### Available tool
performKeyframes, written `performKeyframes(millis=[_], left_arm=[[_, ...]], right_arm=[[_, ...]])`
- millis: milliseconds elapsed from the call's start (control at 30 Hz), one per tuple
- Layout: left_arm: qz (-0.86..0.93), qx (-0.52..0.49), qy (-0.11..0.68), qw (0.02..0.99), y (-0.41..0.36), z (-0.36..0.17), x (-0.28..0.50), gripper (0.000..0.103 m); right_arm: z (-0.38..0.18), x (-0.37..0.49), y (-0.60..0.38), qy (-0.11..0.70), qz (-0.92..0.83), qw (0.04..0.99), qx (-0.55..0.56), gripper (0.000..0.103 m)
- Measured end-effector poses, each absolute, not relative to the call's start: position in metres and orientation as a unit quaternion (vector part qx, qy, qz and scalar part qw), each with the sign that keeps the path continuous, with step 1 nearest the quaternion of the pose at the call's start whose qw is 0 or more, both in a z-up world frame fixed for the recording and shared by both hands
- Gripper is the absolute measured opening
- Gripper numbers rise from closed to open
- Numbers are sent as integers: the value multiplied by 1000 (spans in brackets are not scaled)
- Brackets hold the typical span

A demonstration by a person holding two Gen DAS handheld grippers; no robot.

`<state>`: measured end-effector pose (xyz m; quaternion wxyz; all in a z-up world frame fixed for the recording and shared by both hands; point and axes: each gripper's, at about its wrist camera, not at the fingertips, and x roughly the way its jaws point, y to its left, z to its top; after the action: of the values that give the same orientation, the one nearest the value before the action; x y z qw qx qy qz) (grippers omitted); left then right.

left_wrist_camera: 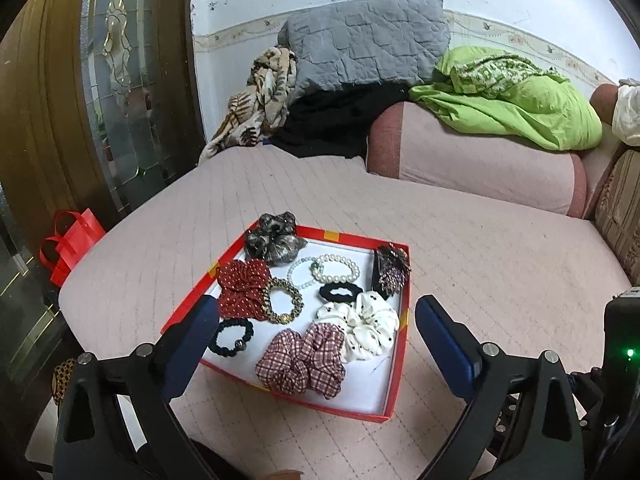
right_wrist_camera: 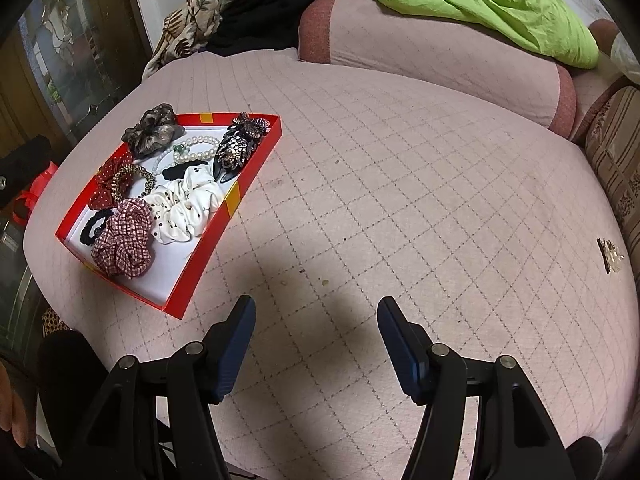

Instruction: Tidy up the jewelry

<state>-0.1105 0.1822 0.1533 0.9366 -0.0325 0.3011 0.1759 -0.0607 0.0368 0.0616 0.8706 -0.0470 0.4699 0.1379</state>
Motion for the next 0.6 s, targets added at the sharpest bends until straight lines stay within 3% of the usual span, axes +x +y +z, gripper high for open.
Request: performKeyframes(millis=[600], left_arm=[[163, -47, 349, 921, 184, 132, -104, 98]], right_arm=[[57, -64, 42, 472, 129, 870, -58, 71]])
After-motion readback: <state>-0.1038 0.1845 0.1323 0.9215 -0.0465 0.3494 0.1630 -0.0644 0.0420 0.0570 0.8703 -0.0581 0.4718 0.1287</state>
